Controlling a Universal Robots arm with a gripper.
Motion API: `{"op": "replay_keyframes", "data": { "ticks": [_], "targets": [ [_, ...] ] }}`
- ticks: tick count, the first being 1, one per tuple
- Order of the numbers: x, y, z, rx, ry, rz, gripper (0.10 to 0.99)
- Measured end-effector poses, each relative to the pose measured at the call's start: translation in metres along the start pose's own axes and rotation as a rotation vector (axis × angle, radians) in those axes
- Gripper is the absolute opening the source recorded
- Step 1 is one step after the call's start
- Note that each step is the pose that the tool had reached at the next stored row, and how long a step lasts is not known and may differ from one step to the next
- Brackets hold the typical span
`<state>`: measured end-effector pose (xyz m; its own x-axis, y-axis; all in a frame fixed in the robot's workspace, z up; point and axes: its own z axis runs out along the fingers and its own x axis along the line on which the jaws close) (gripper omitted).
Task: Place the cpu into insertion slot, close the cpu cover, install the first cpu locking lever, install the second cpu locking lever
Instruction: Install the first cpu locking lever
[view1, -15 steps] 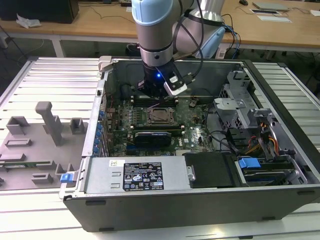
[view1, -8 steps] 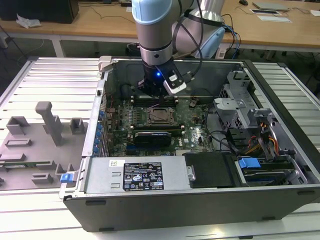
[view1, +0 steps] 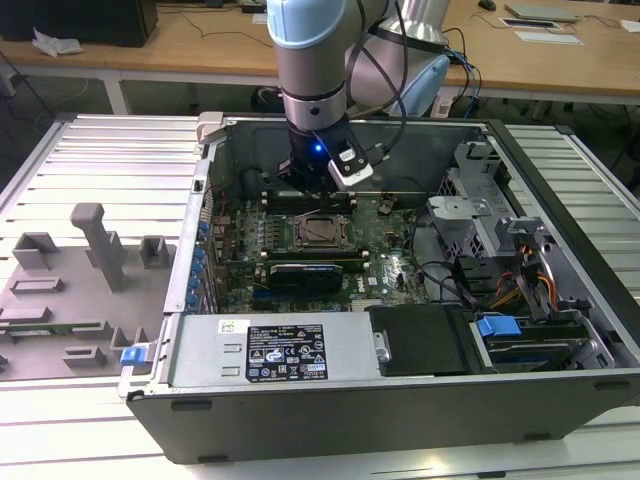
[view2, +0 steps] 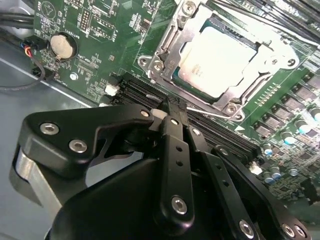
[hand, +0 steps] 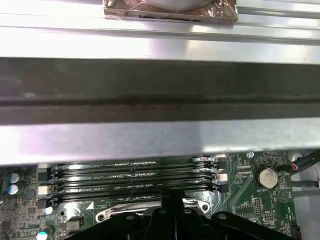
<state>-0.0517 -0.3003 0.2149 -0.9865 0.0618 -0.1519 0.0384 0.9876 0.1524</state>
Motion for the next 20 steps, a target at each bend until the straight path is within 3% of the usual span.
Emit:
{"op": "replay_keyframes", "data": {
  "ticks": [6,20],
  "targets": [
    [-0.0004,0.0010,0.0036,0.009,-0.0086,0.055,0.106],
    [0.0017,0.0070,0.0084,0.015,-0.0145,0.093,0.106]
  ]
}}
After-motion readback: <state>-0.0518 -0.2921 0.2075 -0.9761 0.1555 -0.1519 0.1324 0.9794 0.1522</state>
